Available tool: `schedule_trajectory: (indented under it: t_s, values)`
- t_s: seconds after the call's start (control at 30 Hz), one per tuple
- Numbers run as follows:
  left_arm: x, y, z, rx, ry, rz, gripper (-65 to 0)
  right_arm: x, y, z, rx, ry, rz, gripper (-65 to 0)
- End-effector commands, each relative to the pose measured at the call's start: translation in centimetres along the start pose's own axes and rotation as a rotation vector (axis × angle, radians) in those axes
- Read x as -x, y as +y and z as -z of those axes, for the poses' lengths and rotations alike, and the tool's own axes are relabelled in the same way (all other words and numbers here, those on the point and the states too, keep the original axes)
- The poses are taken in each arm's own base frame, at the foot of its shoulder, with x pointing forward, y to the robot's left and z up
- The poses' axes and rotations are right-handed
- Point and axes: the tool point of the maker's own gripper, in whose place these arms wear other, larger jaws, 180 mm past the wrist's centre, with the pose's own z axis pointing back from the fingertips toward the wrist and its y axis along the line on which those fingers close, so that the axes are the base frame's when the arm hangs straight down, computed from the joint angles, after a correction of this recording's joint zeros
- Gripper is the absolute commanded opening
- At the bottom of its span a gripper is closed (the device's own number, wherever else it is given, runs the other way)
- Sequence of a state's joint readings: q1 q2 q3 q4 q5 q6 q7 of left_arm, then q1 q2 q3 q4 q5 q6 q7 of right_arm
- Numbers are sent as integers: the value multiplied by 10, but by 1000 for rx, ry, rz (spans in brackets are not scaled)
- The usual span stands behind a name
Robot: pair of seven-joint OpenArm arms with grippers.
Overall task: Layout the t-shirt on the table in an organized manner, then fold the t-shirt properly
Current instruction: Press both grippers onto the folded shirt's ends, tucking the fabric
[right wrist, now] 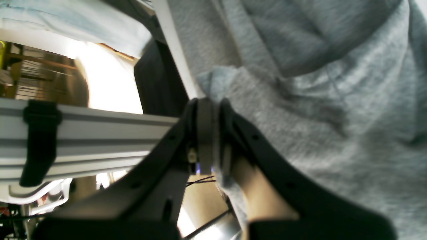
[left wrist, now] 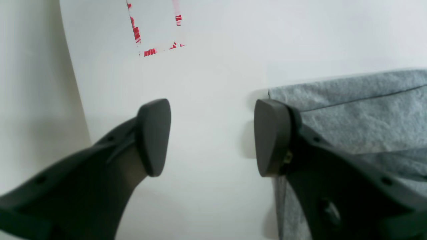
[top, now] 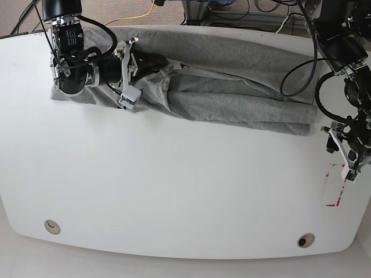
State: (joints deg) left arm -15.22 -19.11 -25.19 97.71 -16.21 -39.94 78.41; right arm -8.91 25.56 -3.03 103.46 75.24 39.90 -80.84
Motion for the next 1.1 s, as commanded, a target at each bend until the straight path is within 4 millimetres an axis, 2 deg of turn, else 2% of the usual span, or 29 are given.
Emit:
schedule_trajectory:
  t_s: [0.0,0.23,0.4,0.47,0.53,0.73,0.83,0.9,1.03,1.07]
  values:
    - [-13,11,-9,-32,-42,10,-278,-5,7,-1,-21,-27,-11,-552]
    - [-14,11,-9,-32,-42,17,-278,14,20,6,-66,-12,44,-243]
    - [-18,1,-6,-16,-36,57,-278,16,29,3,-111,-34,71,-52]
    - [-16,-3,-4,-5,-28,68,-278,16,27,-2,-109,-30,68,-3]
    - [-8,-12,-1,14,-8,87,-278,15,25,-8,-101,-30,64,0]
    - [-18,-38,-14,10,-51,198,-278,0,-1,-38,13,-68,34,0]
    - [-13,-57,-20,25,-52,261,-278,-8,-14,-56,79,-113,33,-5]
    - [-12,-63,-24,25,-59,280,-278,-12,-19,-65,108,-138,35,-57]
    - [-1,-74,-25,44,-52,277,-279,-13,-28,-78,163,-161,43,-224]
    - [3,-75,-25,46,-45,268,-285,-11,-32,-79,182,-153,43,-285]
